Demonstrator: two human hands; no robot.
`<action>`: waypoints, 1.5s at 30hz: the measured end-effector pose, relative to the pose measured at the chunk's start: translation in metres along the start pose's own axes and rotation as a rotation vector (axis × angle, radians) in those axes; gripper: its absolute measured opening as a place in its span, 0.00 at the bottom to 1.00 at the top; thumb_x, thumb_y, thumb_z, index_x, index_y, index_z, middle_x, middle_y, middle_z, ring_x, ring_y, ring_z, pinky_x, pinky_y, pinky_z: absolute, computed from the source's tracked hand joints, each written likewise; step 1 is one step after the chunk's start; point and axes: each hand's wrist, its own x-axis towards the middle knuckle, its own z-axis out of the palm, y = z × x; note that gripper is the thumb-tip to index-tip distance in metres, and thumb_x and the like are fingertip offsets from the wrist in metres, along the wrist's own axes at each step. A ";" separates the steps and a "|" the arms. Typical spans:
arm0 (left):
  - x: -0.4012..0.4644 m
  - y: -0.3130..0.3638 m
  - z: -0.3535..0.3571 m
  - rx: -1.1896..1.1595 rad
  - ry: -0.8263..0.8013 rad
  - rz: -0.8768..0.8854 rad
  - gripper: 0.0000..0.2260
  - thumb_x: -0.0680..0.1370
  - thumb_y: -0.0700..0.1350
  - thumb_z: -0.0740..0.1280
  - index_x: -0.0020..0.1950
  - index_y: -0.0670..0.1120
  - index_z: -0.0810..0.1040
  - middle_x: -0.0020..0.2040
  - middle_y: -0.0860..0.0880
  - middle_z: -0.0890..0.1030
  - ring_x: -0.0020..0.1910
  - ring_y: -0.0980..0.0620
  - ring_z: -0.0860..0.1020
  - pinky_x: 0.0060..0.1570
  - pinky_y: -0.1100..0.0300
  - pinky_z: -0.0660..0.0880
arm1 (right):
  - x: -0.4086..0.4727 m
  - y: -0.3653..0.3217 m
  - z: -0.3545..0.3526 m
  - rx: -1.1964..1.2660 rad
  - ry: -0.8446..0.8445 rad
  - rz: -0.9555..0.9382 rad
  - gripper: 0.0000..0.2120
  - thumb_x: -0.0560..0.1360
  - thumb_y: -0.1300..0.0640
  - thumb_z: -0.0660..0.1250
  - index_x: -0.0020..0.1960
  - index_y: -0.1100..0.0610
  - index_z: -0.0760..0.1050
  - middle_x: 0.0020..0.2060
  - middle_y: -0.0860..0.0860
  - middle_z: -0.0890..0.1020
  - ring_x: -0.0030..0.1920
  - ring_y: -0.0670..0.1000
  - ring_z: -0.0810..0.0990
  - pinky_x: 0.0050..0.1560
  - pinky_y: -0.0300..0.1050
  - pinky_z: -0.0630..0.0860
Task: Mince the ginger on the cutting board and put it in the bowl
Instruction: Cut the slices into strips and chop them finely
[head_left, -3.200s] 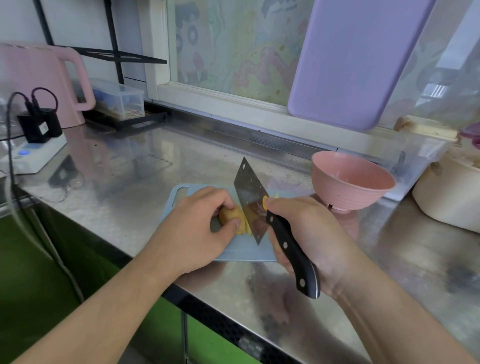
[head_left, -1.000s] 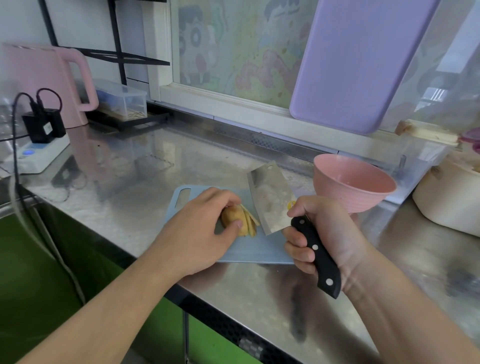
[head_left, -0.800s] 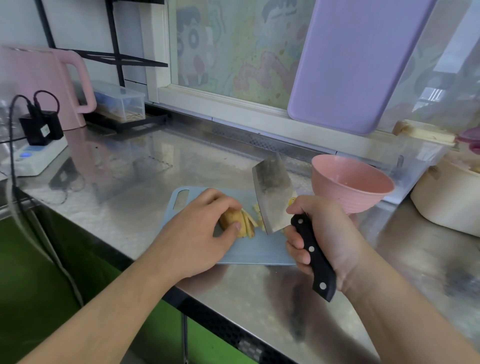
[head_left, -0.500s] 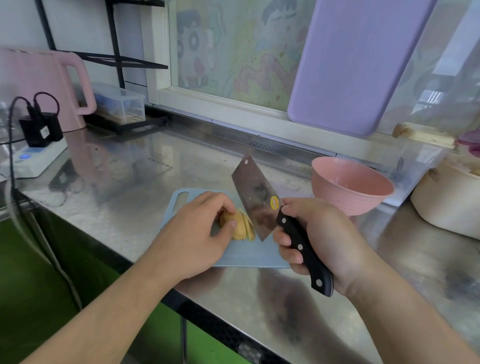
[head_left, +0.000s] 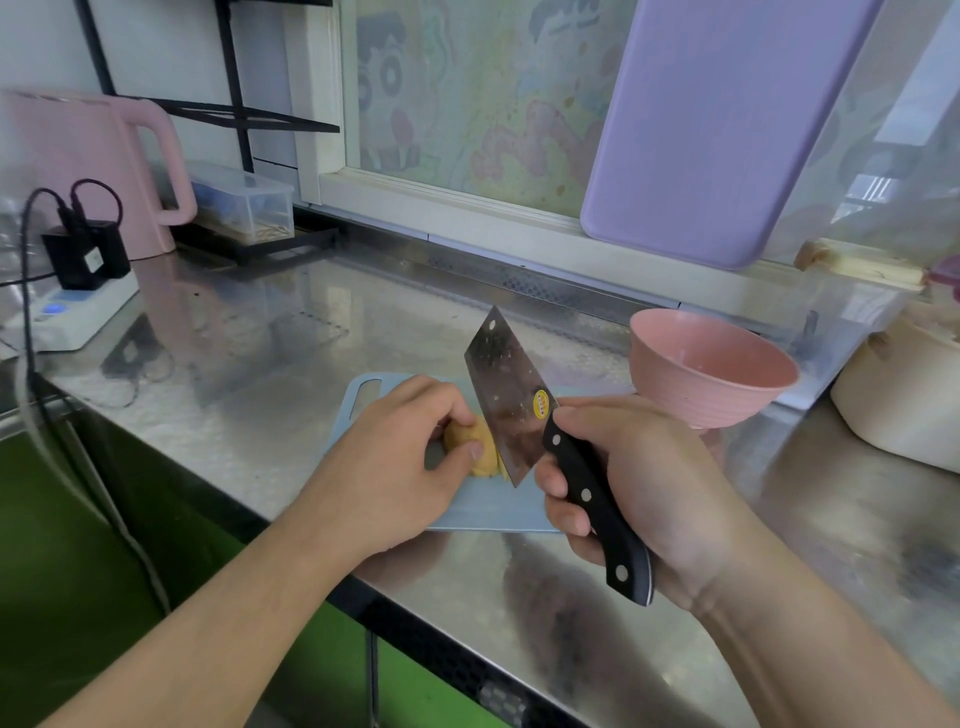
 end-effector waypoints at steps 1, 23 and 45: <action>0.000 0.000 0.000 0.001 0.001 0.003 0.05 0.78 0.51 0.72 0.49 0.57 0.76 0.51 0.60 0.78 0.54 0.56 0.78 0.54 0.51 0.80 | -0.001 0.000 0.001 -0.002 0.001 -0.006 0.14 0.83 0.59 0.58 0.39 0.56 0.71 0.31 0.58 0.71 0.23 0.52 0.66 0.25 0.36 0.62; 0.003 -0.003 0.001 -0.014 0.011 0.001 0.06 0.77 0.52 0.73 0.48 0.59 0.77 0.50 0.62 0.78 0.53 0.58 0.80 0.55 0.54 0.81 | -0.011 0.000 0.018 -0.341 0.152 -0.154 0.20 0.85 0.57 0.61 0.36 0.62 0.75 0.23 0.63 0.77 0.18 0.57 0.70 0.21 0.39 0.67; 0.003 0.000 -0.001 -0.028 0.021 -0.015 0.05 0.76 0.50 0.75 0.48 0.58 0.80 0.49 0.61 0.80 0.51 0.58 0.81 0.55 0.57 0.81 | -0.010 -0.003 0.019 -0.457 0.165 -0.106 0.16 0.82 0.60 0.60 0.38 0.66 0.72 0.25 0.69 0.76 0.16 0.55 0.67 0.21 0.40 0.66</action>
